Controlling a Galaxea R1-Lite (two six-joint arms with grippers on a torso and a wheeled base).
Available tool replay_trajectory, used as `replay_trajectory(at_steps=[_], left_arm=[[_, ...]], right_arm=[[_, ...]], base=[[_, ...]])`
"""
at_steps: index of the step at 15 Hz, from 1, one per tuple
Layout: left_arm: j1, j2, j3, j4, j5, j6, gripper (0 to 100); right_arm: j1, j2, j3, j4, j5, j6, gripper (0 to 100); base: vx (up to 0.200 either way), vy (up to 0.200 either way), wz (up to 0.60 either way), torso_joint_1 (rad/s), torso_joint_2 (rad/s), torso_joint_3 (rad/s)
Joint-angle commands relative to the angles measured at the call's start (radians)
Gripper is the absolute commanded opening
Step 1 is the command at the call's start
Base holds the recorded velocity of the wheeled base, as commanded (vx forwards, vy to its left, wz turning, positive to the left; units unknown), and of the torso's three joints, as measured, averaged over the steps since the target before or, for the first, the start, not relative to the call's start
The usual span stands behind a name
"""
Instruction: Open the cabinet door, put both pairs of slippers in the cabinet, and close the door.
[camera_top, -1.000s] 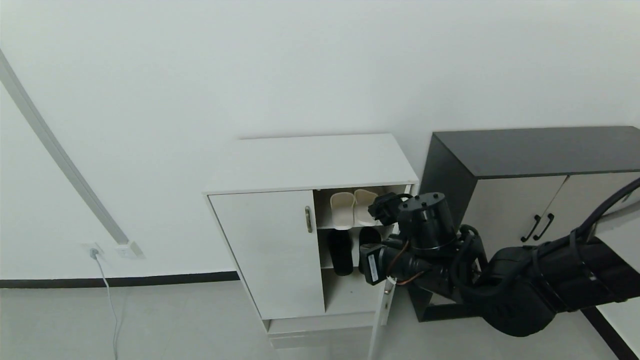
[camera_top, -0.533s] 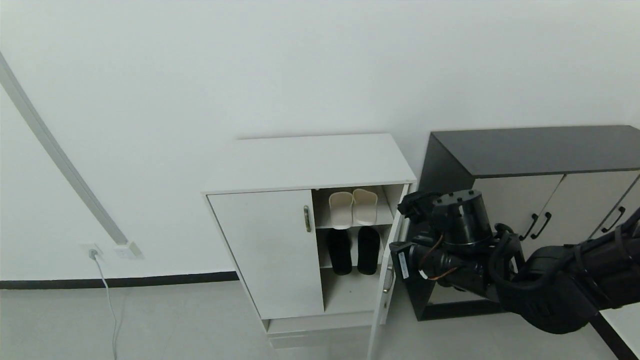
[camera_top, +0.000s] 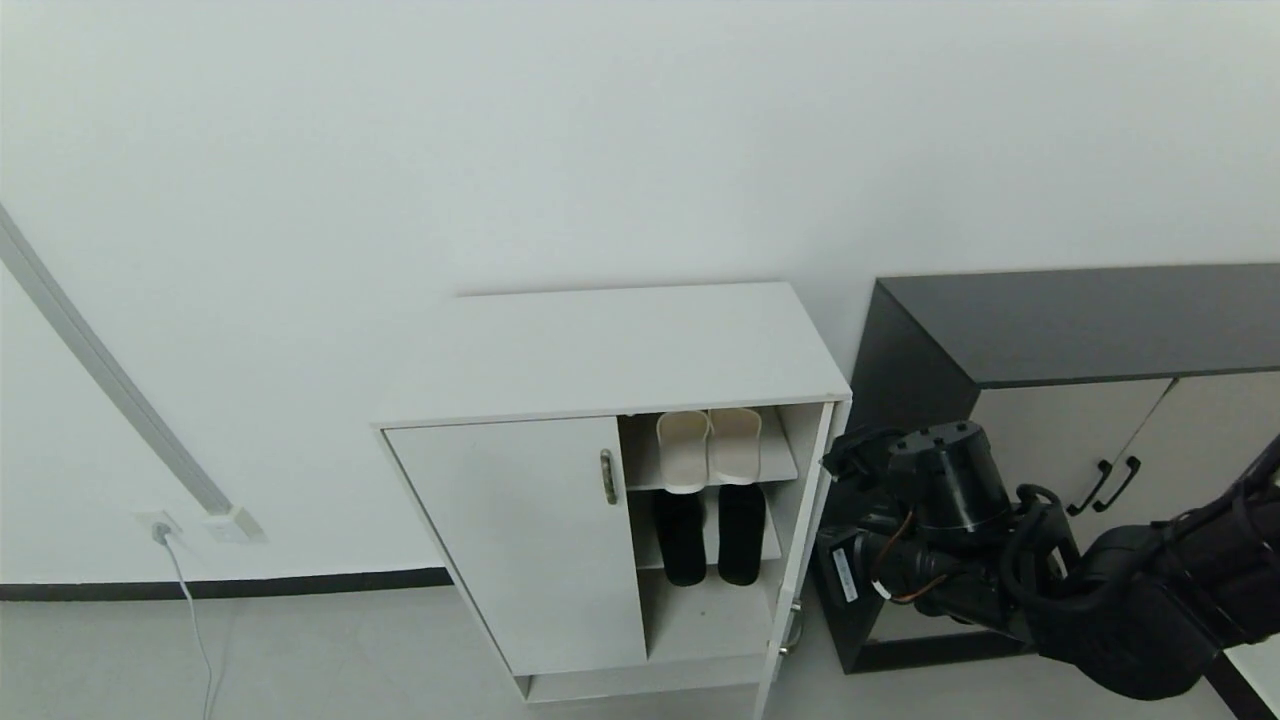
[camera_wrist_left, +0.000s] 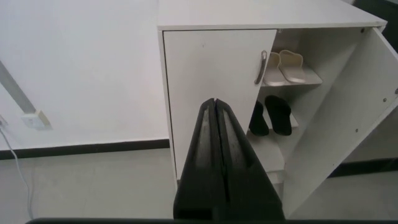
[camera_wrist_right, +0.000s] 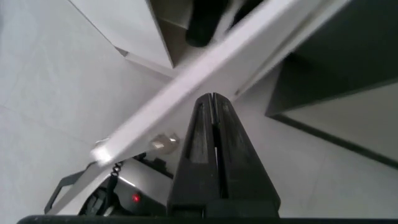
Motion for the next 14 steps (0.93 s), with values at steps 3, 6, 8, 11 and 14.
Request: replay_trajectory(at_steps=[3, 6, 8, 11, 14], left_arm=[[0.001, 0.001, 0.0, 0.001, 0.002, -0.001, 0], [0.0, 0.001, 0.0, 0.001, 0.002, -0.001, 0], [0.001, 0.001, 0.0, 0.001, 0.002, -0.001, 0], [0.001, 0.001, 0.0, 0.001, 0.002, -0.001, 0], [0.0, 0.001, 0.0, 0.001, 0.002, -0.001, 0]], right_arm=[[-0.011, 0.095, -0.049, -0.04, 0.005, 0.001, 0], [-0.015, 0.159, -0.101, -0.071, 0.007, 0.003, 0], [-0.015, 0.205, -0.153, -0.092, 0.008, 0.012, 0], [-0.015, 0.271, -0.221, -0.132, 0.002, 0.014, 0], [-0.024, 0.325, -0.305, -0.134, 0.002, 0.05, 0]], base=[[0.0, 0.0, 0.0, 0.0, 0.0, 0.0], [0.0, 0.0, 0.0, 0.0, 0.0, 0.0], [0.0, 0.0, 0.0, 0.0, 0.0, 0.0], [0.0, 0.0, 0.0, 0.0, 0.0, 0.0], [0.0, 0.0, 0.0, 0.0, 0.0, 0.0]])
